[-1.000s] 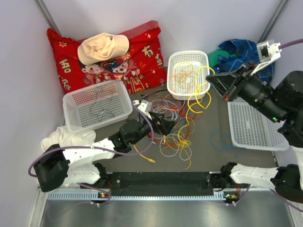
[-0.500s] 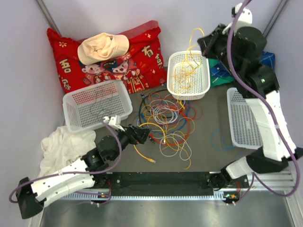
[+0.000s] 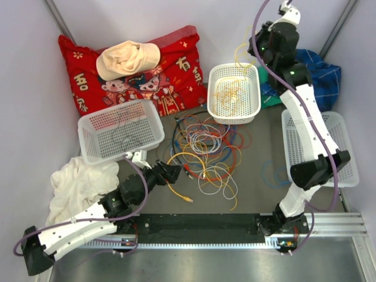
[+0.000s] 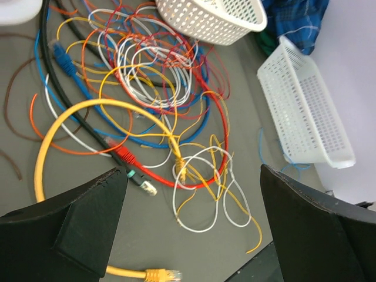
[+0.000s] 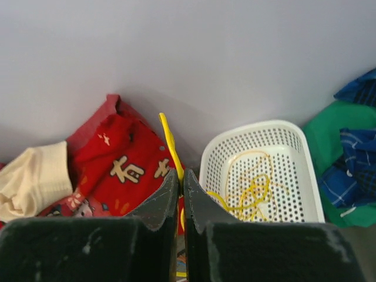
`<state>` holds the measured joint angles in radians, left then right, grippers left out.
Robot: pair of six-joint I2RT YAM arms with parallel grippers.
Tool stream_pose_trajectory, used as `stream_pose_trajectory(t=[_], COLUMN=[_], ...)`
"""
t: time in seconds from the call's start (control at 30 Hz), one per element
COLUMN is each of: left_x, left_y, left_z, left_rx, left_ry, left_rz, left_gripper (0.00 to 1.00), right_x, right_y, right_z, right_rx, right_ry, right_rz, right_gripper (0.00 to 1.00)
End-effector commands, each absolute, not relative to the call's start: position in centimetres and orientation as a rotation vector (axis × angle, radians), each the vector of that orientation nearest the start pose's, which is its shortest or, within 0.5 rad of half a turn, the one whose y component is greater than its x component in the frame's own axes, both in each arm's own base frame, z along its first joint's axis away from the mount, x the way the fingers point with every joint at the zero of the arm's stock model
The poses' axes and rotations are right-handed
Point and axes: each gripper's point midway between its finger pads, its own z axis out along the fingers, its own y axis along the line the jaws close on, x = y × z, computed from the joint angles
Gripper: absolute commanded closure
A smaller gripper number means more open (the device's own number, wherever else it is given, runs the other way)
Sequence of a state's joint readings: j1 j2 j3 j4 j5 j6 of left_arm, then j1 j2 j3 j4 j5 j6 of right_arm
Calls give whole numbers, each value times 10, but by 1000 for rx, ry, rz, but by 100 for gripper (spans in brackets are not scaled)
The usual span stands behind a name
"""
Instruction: Untangle the cables
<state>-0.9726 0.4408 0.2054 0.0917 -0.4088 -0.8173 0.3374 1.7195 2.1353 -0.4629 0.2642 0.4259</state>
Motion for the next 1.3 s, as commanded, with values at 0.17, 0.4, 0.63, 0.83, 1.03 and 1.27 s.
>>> stream_pose_trajectory(t=[0.17, 0.4, 0.63, 0.83, 1.03, 1.27], left_x=[185, 189, 191, 187, 184, 184], left_y=[-204, -198, -183, -183, -188, -187], left_z=[157, 163, 171, 173, 165, 171], left_rx=[-179, -188, -226, -234, -275, -275], left_ry=[1806, 1817, 1864, 1894, 1918, 1914], left_rz=[-988, -933, -836, -843, -890, -889], left_gripper=[1, 1, 1, 1, 1, 1], right_x=[501, 426, 322, 250, 227, 228], right_y=[152, 169, 212, 238, 240, 241], right_z=[361, 297, 182, 116, 71, 34], right_rx=[271, 109, -130, -256, -282, -290], right_ry=[1869, 1969, 2179, 2300, 2392, 2461], right_rz=[316, 315, 494, 552, 504, 418], right_gripper=[22, 1, 10, 10, 10, 17])
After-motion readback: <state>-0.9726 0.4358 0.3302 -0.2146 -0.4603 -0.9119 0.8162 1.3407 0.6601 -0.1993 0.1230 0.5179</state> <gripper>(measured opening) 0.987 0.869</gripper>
